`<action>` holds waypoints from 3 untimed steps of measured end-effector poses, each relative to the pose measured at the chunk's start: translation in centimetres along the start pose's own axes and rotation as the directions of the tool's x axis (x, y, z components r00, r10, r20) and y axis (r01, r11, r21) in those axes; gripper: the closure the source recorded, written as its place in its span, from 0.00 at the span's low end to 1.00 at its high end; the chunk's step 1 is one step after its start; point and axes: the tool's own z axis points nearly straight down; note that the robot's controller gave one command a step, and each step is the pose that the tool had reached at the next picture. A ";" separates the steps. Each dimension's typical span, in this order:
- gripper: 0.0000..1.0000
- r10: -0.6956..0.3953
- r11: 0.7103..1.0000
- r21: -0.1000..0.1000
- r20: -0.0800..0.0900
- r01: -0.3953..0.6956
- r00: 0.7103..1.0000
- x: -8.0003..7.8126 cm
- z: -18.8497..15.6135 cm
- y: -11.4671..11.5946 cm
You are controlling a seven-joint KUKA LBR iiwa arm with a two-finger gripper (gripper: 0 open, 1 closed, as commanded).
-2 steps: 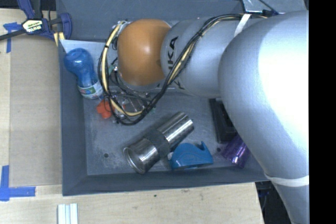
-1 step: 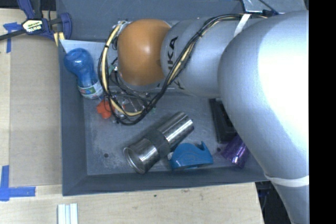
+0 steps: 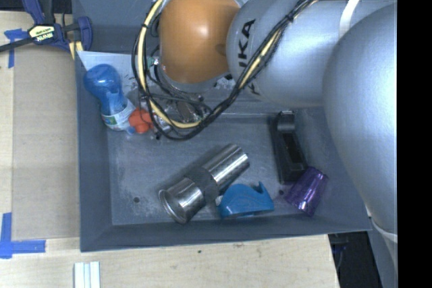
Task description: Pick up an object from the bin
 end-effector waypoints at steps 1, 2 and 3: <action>1.00 0.015 1.000 0.001 -0.015 -0.015 1.000 -0.8 6.4 0.1; 1.00 0.015 1.000 0.001 -0.015 -0.015 1.000 -0.8 6.4 0.1; 1.00 0.015 1.000 0.001 -0.015 -0.015 1.000 -0.8 6.2 0.1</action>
Offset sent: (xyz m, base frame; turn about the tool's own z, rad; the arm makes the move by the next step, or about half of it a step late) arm 0.0000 0.0000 0.0000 0.0000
